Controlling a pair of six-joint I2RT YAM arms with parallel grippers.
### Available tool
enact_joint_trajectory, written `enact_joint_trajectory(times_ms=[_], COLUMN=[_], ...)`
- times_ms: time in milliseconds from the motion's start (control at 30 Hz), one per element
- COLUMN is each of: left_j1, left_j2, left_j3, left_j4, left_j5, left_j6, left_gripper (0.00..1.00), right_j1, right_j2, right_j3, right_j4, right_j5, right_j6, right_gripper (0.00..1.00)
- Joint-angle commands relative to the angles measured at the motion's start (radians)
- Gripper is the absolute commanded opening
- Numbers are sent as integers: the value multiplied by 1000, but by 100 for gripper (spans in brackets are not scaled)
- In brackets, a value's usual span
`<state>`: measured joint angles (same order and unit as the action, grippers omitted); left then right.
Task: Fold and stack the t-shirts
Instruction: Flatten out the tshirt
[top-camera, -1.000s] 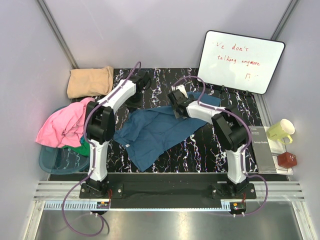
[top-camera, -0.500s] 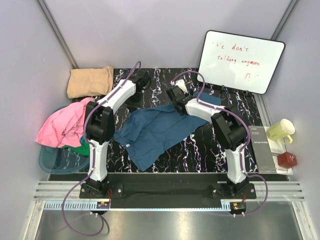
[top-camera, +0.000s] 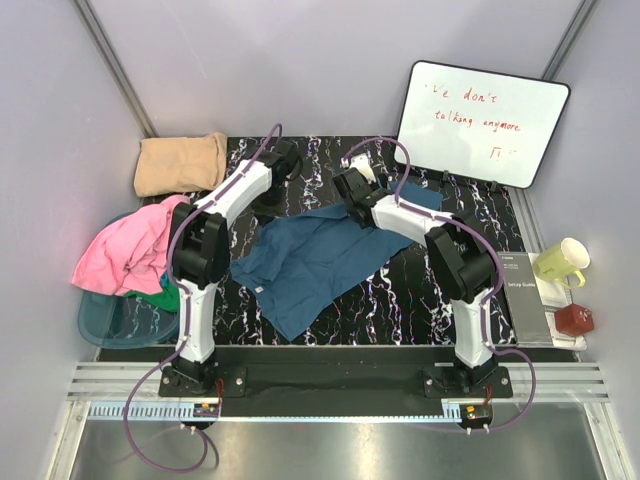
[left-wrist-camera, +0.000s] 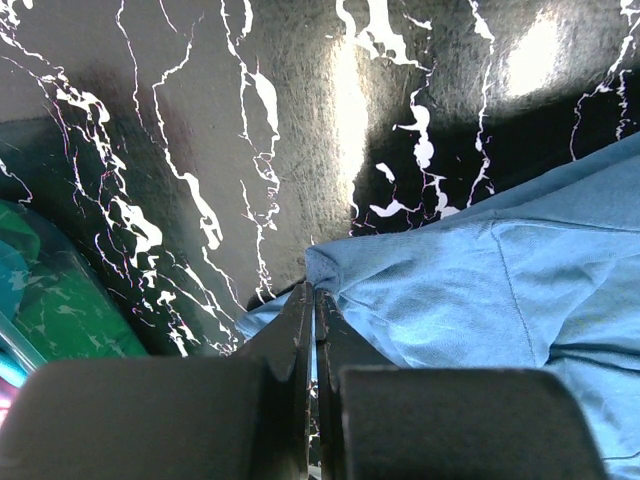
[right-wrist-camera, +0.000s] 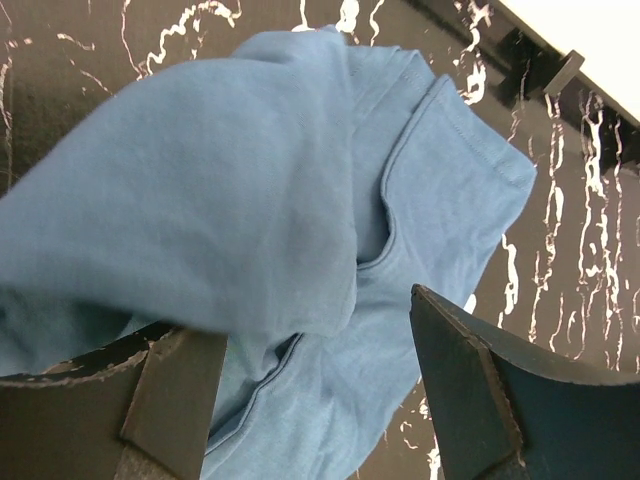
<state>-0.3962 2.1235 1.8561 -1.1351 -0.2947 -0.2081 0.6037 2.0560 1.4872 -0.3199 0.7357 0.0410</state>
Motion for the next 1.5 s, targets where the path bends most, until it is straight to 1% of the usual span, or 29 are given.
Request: enact_joint_trajectory(times_ms=[0,133,200,267,300,333,500,600,667,867,1033,1167,1467], left_j1=[7,7,7,5,7,7,5,7,7,5,7,7,7], left_j2=[-37,-33,-34,-36,-34,-34,-36,-31,-28,-23,-14,-11,-11], left_j3=[3,-3,-9,-14,-15,-15,-14,-11,-8,-8,0,5,-1], left_j4=[3,3,5,6,5,5,1,1,-2,-2,-2,-2,-3], left_j5=[9,12,11,8,9,9,11,15,19,19,23,28,31], left_j6=[10,9,9,7,7,7,9,9,9,9,10,13,12], left_gripper=[0,0,0,0,0,0,0,0,0,0,0,0,0], right_j1=[-2,-4,-2,-2,-2,-2,-2,-2,-4,-4,-8,-12,-50], right_j2=[-73,-53,-48,-56,-57,-53,-40,-28,-16,-16,18,64,93], right_j3=[7,27,51,59,64,65,73,85,99,130,140,143,125], right_j4=[21,19,9,-1,-4,-8,-30,-34,-36,-41,-42,-53,-65], right_j5=[15,-2,-38,-103,-116,-139,-171,-109,-98,-130,-58,39,106], right_j6=[-13,-10,-16,-26,-24,-30,-20,-12,-7,3,-4,-7,11], right_gripper=[78,78,79,81,95,100,100,100,100,100,100,99,98])
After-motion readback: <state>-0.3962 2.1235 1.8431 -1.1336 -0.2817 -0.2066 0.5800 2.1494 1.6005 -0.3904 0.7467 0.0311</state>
